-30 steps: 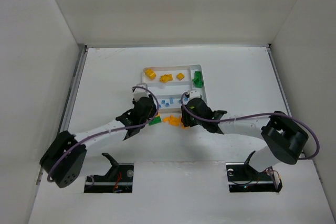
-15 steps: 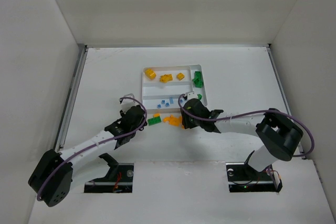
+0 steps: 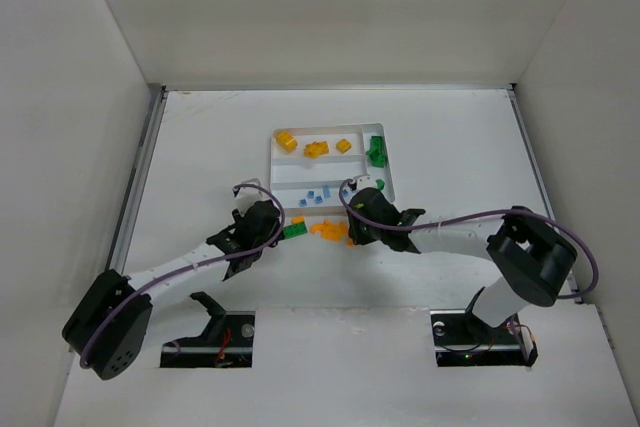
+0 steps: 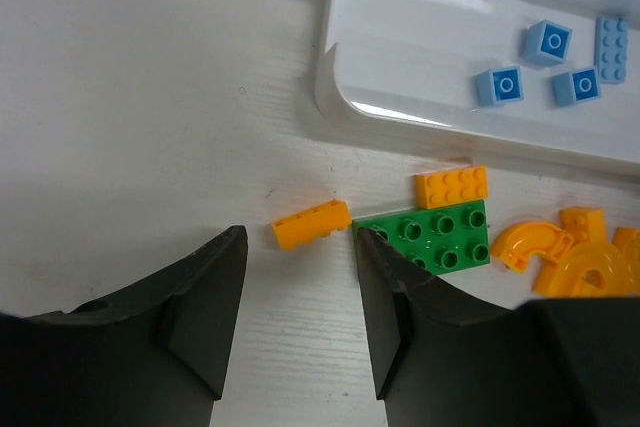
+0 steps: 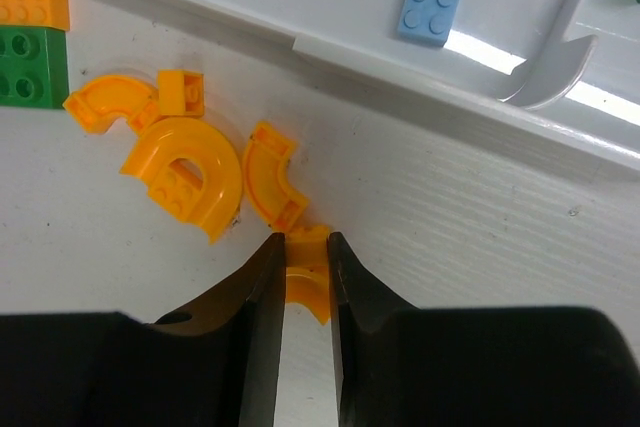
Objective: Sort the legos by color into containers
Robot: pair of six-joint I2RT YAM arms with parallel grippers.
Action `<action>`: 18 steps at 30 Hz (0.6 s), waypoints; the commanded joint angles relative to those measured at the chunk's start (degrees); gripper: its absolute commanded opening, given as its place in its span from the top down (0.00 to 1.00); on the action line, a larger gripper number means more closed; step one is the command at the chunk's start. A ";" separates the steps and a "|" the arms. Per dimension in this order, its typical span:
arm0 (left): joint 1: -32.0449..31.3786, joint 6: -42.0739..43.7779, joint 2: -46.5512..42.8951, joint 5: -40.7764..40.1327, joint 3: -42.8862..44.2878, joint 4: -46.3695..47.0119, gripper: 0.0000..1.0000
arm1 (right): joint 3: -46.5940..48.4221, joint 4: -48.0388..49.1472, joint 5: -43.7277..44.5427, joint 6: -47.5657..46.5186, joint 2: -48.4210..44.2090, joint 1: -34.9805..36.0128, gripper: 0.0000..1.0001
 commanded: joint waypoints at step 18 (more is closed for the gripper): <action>-0.01 1.80 4.47 -0.27 -0.73 7.68 0.55 | 10.99 1.33 2.53 1.38 -4.56 -5.03 0.77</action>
